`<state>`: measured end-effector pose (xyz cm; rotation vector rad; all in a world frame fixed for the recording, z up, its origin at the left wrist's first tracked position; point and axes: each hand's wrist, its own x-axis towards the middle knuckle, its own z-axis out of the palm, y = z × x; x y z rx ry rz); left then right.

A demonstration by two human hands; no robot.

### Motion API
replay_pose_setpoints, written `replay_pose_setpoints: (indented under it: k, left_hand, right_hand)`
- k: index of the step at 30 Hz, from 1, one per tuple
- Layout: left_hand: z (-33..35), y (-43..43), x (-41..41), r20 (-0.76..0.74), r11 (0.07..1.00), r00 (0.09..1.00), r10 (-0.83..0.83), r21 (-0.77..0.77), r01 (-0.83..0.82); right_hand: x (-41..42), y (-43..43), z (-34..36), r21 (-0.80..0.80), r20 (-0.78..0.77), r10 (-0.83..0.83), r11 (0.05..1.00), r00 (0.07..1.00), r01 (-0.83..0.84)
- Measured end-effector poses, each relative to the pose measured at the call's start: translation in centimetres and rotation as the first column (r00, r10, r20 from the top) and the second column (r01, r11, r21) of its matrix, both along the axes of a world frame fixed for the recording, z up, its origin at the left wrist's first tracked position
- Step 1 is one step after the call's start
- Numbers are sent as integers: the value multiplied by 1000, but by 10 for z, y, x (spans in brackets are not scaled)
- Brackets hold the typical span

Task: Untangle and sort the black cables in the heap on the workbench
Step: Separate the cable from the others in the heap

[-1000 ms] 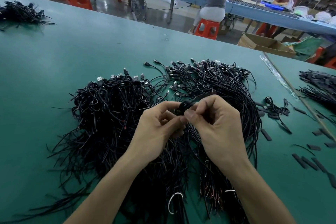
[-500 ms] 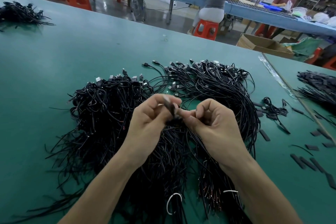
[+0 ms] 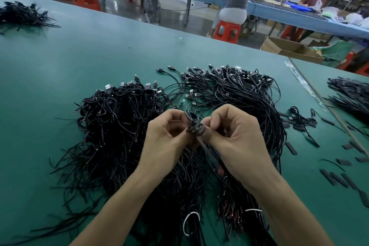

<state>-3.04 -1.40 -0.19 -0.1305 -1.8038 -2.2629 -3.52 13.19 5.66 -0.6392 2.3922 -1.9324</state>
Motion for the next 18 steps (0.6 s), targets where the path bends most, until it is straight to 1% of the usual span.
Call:
replay_pose_setpoints:
  k: [2,4,5,6,7,8,10,12,14,15,16,18]
  left_hand:
    - [5,-3,0,16,993,999,-39,116,37]
    - [10,-7,1,10,948,991,-132,294,124]
    - [13,-8,2,2,922,986,-164,357,153]
    - [14,-9,2,-14,910,984,-180,378,171]
    - [15,-8,3,-25,913,984,-178,368,174]
    - [14,-8,3,-39,930,988,-150,333,154]
    - [11,-6,3,-97,967,987,-129,207,147]
    - [7,-4,5,-153,988,977,-149,15,153]
    - [3,-2,4,-138,977,989,-46,-212,15]
    - [1,-2,4,-120,958,992,26,-282,-59]
    - [-1,-2,4,-99,946,992,83,-306,-110]
    - [-2,0,3,-37,948,992,118,-293,-124]
  right_hand:
    - [-1,1,-3,25,35,1,1000,999,-2]
    - [-2,3,-6,35,71,-15,999,997,13]
    - [-3,4,-7,40,81,-22,999,996,19]
    - [-4,4,-7,53,87,-27,998,996,22]
    - [-5,4,-7,71,90,-31,997,995,25]
    - [-6,4,-7,86,90,-36,996,995,28]
    - [-8,5,-6,98,84,-66,994,994,57]
    - [-10,8,-4,103,49,-140,986,989,134]
    - [-10,10,-3,124,-36,-206,970,978,209]
    - [-9,9,-3,131,-82,-222,964,972,232]
    - [-7,8,-3,128,-121,-231,961,965,246]
    - [-4,5,-4,96,-176,-238,962,955,257]
